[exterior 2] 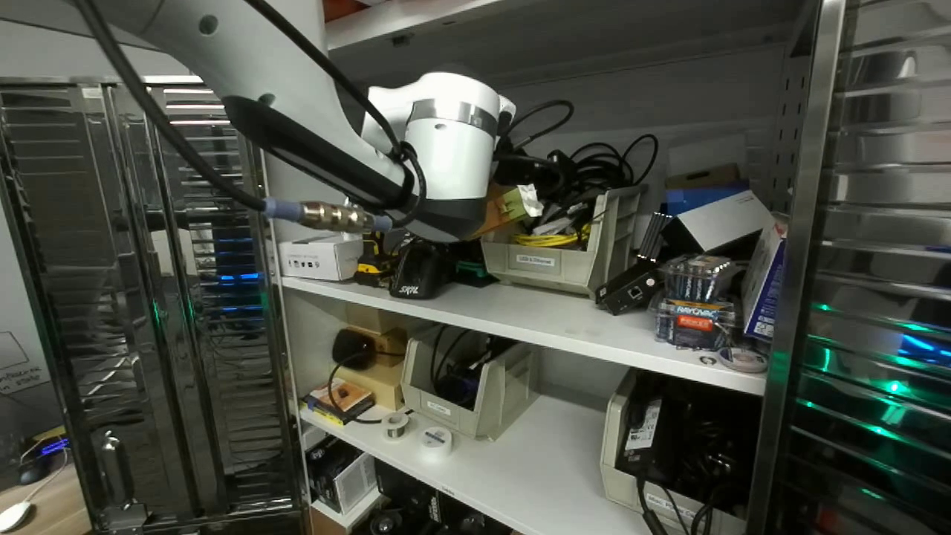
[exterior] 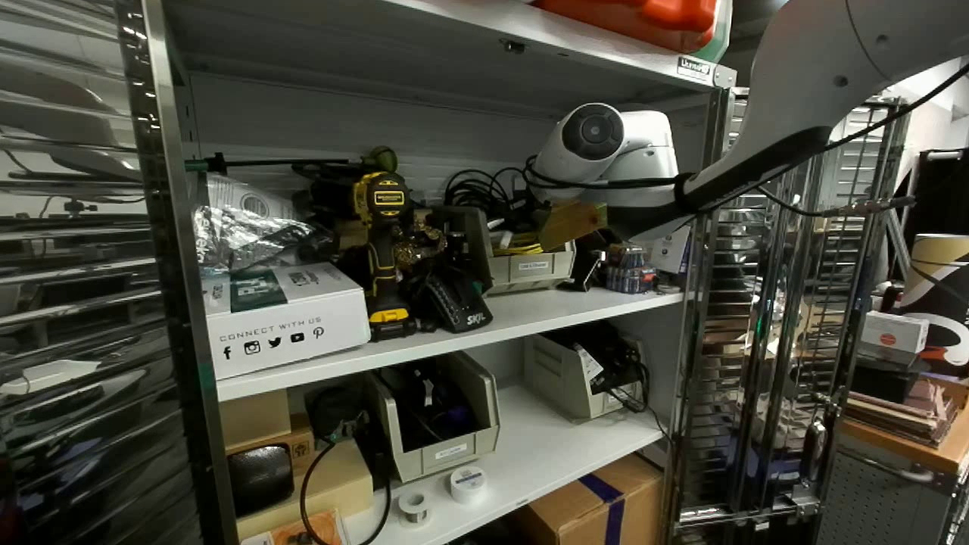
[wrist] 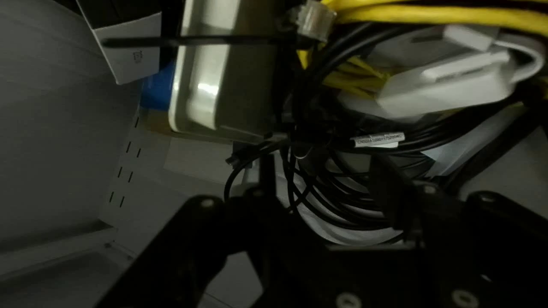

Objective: Pick up the white cable and put it in the box.

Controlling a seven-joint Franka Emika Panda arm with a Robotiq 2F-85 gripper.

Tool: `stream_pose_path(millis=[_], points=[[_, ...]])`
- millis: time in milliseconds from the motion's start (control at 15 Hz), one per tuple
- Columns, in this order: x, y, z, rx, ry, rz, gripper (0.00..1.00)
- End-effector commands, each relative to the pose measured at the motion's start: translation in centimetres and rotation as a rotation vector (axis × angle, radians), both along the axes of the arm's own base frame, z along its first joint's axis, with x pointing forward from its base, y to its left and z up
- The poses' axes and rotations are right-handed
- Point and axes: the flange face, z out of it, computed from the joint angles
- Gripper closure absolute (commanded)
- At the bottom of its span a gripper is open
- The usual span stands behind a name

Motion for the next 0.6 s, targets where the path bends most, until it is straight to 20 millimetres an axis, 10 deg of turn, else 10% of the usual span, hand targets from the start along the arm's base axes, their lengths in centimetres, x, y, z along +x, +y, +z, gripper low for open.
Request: stream_pose_path(millis=[0,533], points=[[-1.0,1.4,2.2,0.019,-0.029,0.015,0.1],[-9.2,2.9,2.0,0.204,0.172,-0.021,0.0]])
